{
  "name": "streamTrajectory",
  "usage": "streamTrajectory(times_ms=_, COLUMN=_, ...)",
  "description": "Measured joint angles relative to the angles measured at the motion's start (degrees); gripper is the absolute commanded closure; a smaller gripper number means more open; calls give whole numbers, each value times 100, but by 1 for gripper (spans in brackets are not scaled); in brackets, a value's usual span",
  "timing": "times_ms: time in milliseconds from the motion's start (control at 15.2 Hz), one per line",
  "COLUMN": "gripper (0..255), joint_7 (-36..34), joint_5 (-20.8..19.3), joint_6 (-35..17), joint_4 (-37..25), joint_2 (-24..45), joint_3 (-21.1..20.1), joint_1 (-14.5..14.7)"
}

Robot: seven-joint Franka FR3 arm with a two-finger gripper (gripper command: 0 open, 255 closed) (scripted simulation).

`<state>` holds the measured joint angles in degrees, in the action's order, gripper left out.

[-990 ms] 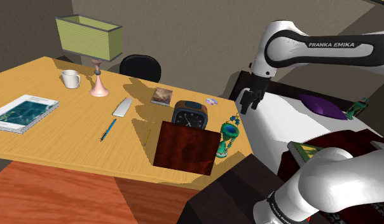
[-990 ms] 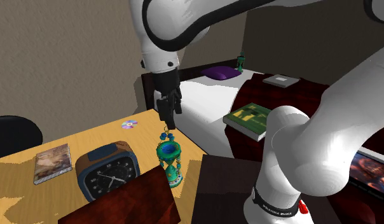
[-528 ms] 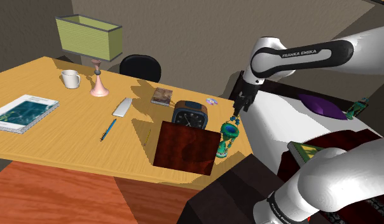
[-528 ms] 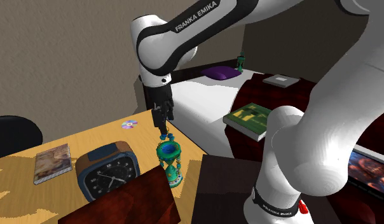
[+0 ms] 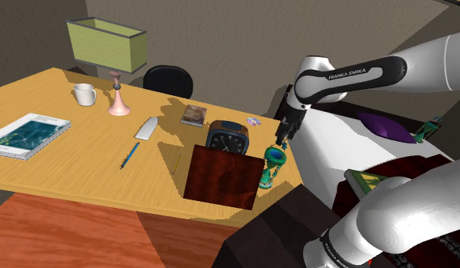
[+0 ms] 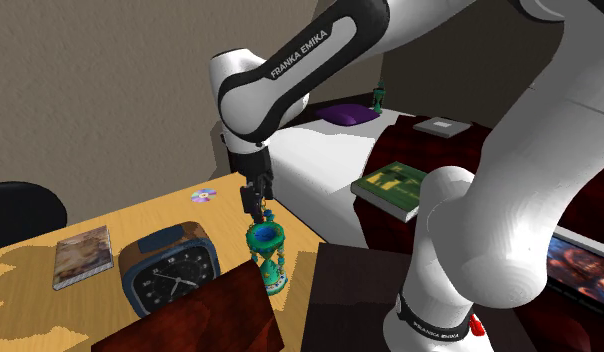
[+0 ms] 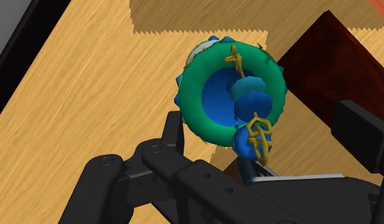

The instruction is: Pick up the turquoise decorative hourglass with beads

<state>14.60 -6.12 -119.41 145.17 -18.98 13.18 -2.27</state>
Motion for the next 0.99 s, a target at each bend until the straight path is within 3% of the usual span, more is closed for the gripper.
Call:
streamTrajectory(times_ms=660, gripper=255, joint_7=1, joint_5=0, joint_6=-41, joint_4=11, joint_2=18, joint_3=4, joint_1=0)
streamTrajectory(times_ms=990, gripper=255, joint_7=-5, joint_5=-6, joint_6=304, joint_4=-159, joint_2=-148, joint_3=-23, joint_1=-4)
